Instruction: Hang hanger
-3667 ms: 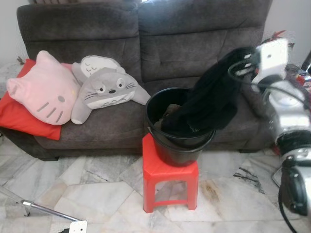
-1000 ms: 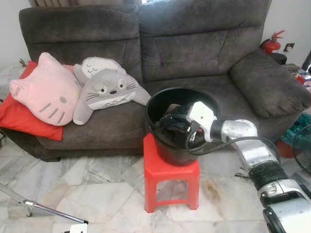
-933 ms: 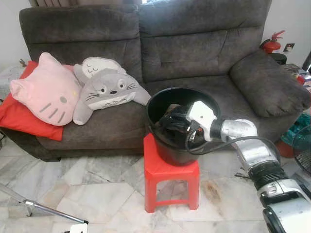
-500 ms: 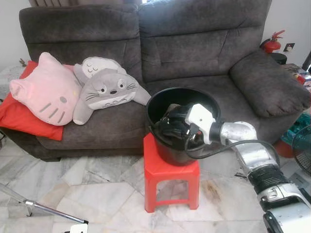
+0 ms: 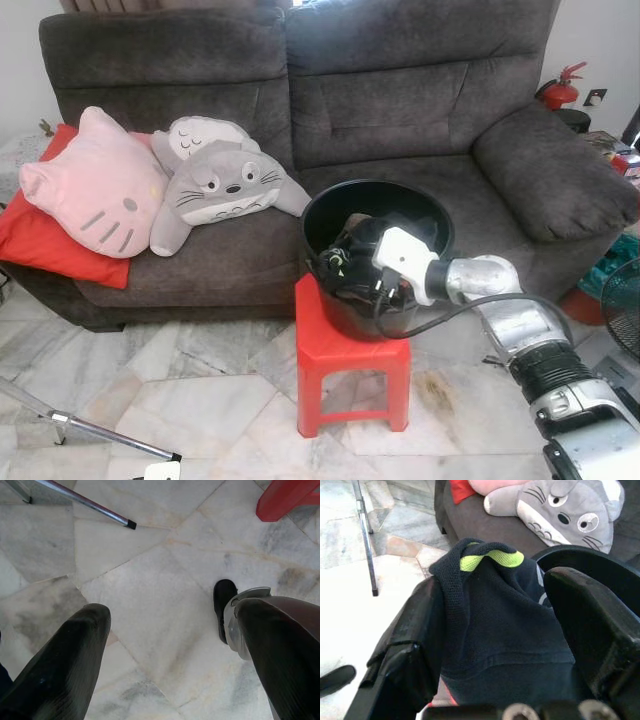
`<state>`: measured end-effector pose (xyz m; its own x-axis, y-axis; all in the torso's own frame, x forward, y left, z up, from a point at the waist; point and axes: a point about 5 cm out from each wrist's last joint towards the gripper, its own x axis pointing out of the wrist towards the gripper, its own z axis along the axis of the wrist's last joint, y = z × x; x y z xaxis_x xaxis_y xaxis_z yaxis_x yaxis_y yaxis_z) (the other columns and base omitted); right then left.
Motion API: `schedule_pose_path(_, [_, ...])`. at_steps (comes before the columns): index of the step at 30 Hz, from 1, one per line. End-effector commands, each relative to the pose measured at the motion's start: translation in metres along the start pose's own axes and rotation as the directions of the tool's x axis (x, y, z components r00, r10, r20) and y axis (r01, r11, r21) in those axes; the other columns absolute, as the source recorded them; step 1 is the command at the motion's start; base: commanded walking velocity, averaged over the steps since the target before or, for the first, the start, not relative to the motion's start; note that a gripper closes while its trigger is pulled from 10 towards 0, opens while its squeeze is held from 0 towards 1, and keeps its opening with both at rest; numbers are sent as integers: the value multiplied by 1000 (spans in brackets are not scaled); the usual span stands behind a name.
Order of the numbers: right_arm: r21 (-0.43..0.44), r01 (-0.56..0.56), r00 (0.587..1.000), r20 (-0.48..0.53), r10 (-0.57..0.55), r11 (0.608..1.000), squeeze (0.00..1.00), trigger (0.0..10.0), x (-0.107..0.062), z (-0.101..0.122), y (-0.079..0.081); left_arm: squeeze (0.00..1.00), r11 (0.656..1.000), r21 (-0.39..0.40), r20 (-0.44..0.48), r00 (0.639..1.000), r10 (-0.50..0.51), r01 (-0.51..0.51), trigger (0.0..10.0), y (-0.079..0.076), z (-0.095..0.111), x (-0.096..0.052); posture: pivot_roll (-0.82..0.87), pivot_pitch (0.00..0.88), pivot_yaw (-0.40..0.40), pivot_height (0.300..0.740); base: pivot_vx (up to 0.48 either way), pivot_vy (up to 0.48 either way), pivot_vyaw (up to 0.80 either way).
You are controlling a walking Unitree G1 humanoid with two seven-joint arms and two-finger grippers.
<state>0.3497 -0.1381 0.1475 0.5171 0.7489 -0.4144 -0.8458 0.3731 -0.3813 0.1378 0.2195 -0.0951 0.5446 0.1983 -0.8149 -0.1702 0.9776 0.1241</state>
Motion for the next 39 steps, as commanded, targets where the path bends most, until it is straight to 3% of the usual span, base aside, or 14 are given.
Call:
schedule_pose_path(1, [-6,-7,1000,-10,6,1000,0,10000,1,-1,2,0,1000,22,-30,1000,-2,3,10000,3,-6,-1,-203,0,92,740,0,0,0])
schedule_pose_path(2, [0,-24,1000,-19,24,1000,1000,10000,2,-1,5,0,1000,22,-34,999,-4,5,10000,2,-6,-1,-204,0,92,740,0,0,0])
schedule_pose_path(12, [-1,-184,980,-83,183,983,1000,10000,-9,-13,22,0,1000,25,-53,998,-16,17,10000,0,-10,-2,-205,0,91,740,0,0,0])
schedule_pose_path(17, [-4,-133,988,-83,133,991,1000,10000,-12,-12,15,0,999,27,-58,998,-20,22,10000,-1,-12,-2,-207,0,91,740,0,0,0])
schedule_pose_path(20, [3,23,999,-35,-23,1000,1000,10000,-12,-4,-1,0,999,29,-61,998,-21,23,10000,-3,-13,-2,-206,0,89,740,0,0,0])
schedule_pose_path(21, [13,79,997,1,-79,997,427,10000,-12,0,-5,0,999,29,-62,998,-20,22,10000,-4,-13,-3,-205,0,87,740,0,0,0])
schedule_pose_path(22, [43,137,990,34,-139,990,24,10000,-12,3,-10,0,999,30,-63,998,-19,21,10000,-4,-13,-3,-205,0,87,740,0,0,0])
schedule_pose_path(23, [96,212,973,70,-219,973,0,10000,-13,6,-16,0,999,29,-64,998,-17,19,10000,-3,-13,-2,-204,0,86,740,0,0,0])
schedule_pose_path(24, [210,328,928,108,-356,921,0,10000,-14,9,-24,0,999,29,-65,998,-14,16,10000,-2,-13,-2,-205,0,84,740,0,0,0])
schedule_pose_path(25, [210,328,928,108,-356,921,0,10000,-14,9,-24,0,999,29,-65,998,-14,16,10000,-2,-13,-2,-205,0,84,740,0,0,0])
schedule_pose_path(27, [367,409,872,112,-477,835,0,10000,-14,7,-26,0,999,30,-65,998,-12,14,10000,-1,-12,-2,-208,0,84,740,0,0,0])
schedule_pose_path(33, [479,415,856,83,-510,774,0,10000,-9,-2,-13,0,999,31,-66,998,-13,15,10000,-1,-12,-2,-208,0,84,740,0,0,0])
schedule_pose_path(35, [611,460,816,-6,-578,644,0,10000,-4,-16,-1,0,999,32,-71,997,-13,15,10000,0,-14,-3,-206,0,83,740,0,0,0])
schedule_pose_path(39, [656,462,810,-38,-585,597,0,10000,-2,-21,7,0,999,34,-71,997,-13,16,10000,0,-14,-3,-206,0,83,740,0,0,0])
